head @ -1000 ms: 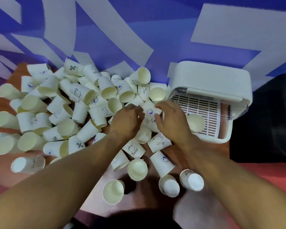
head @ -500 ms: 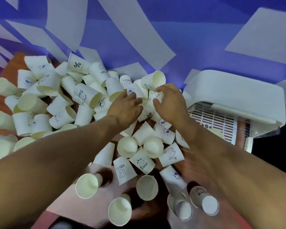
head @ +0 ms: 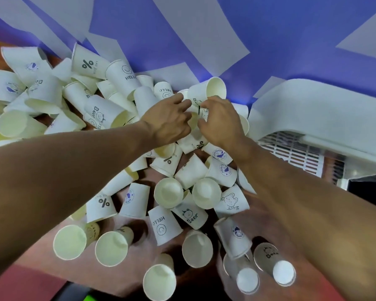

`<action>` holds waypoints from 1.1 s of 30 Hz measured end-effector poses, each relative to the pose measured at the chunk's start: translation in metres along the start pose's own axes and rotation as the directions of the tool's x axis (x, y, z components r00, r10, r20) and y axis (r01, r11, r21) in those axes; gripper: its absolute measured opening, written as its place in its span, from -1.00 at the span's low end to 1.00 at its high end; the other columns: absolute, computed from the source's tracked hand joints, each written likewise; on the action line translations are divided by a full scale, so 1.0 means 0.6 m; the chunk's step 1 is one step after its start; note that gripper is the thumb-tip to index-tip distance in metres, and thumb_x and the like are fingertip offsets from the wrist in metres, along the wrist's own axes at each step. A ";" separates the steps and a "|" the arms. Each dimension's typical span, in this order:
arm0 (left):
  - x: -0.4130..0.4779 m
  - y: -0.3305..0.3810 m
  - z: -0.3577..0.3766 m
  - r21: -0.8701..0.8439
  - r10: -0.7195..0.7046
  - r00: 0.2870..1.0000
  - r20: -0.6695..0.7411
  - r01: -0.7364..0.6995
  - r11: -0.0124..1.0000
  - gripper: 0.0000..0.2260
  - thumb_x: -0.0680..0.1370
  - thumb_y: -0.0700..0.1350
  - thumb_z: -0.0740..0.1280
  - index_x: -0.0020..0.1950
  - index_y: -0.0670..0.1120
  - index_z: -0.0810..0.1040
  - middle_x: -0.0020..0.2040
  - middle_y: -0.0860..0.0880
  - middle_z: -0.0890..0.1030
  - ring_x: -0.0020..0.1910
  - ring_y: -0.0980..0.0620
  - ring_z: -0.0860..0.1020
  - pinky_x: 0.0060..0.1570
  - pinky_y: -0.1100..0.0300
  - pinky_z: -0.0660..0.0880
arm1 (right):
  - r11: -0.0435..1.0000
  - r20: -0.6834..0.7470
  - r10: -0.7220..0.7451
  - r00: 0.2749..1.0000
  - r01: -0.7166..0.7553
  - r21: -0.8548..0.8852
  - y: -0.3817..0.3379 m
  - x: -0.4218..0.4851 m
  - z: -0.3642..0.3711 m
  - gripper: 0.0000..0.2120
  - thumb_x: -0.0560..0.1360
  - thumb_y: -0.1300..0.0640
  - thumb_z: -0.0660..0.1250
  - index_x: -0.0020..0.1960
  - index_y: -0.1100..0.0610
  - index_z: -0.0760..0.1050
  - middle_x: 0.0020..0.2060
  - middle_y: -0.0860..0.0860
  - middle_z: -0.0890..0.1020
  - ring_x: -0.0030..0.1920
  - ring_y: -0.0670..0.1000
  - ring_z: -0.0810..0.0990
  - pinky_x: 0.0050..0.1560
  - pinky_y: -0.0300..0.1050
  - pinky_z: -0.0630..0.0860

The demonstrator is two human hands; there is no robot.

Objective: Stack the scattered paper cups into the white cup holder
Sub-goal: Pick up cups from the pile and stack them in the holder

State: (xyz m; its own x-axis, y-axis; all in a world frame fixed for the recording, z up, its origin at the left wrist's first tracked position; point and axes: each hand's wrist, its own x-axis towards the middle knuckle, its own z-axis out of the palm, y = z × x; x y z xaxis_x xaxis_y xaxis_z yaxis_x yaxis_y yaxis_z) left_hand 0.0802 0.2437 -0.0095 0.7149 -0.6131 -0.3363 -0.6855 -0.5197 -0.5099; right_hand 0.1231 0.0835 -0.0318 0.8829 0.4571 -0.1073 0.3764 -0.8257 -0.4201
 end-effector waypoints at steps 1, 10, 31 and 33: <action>-0.001 0.001 0.002 -0.007 -0.013 1.000 -0.018 0.013 1.000 -0.69 0.48 -0.23 0.10 -0.41 0.01 0.45 -0.43 0.03 0.29 -0.20 -0.06 0.39 -0.12 0.09 0.26 | 1.000 -0.021 0.002 1.000 -0.002 0.004 -0.001 -0.001 -0.001 -0.67 0.44 0.18 0.31 0.19 0.16 0.56 0.14 0.02 0.57 0.13 0.14 0.49 0.14 0.03 0.48; -0.021 0.006 -0.035 -0.064 -0.165 0.979 -0.123 0.158 0.985 -0.60 0.53 -0.22 0.00 -0.36 -0.02 0.53 -0.42 -0.01 0.37 -0.29 -0.06 0.35 -0.16 0.06 0.24 | 0.994 -0.202 -0.059 0.978 0.040 -0.097 -0.017 -0.031 -0.038 -0.79 0.46 0.25 0.28 0.05 0.11 0.60 -0.01 0.01 0.62 0.00 0.11 0.53 0.04 0.01 0.40; -0.060 0.149 -0.282 -0.328 -0.453 0.854 -0.254 0.365 0.871 -0.95 0.40 -0.21 0.38 -0.17 -0.09 0.55 -0.31 -0.06 0.56 -0.34 -0.12 0.50 -0.32 0.13 0.21 | 1.000 -0.481 0.009 0.877 -0.011 -0.001 0.041 -0.310 -0.171 -0.55 0.46 0.21 0.32 0.33 0.10 0.37 -0.05 0.14 0.61 -0.05 0.21 0.56 -0.09 0.02 0.44; -0.047 0.168 -0.306 -0.345 -0.480 0.840 -0.252 0.385 0.856 -0.88 0.33 -0.21 0.45 -0.20 -0.09 0.56 -0.33 -0.05 0.55 -0.38 -0.10 0.51 -0.40 0.18 0.14 | 0.998 -0.481 0.032 0.876 -0.053 -0.031 0.059 -0.339 -0.187 -0.57 0.48 0.19 0.31 0.34 0.08 0.38 -0.05 0.12 0.61 -0.03 0.19 0.55 -0.06 0.00 0.36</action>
State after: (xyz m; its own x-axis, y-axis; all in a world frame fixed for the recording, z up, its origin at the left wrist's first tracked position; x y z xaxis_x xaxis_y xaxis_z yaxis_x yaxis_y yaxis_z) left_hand -0.0343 0.0993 0.0939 0.8949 -0.4159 0.1616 -0.3589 -0.8862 -0.2930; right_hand -0.0117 -0.0757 0.0765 0.9206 0.2151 0.3258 0.3373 -0.8586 -0.3861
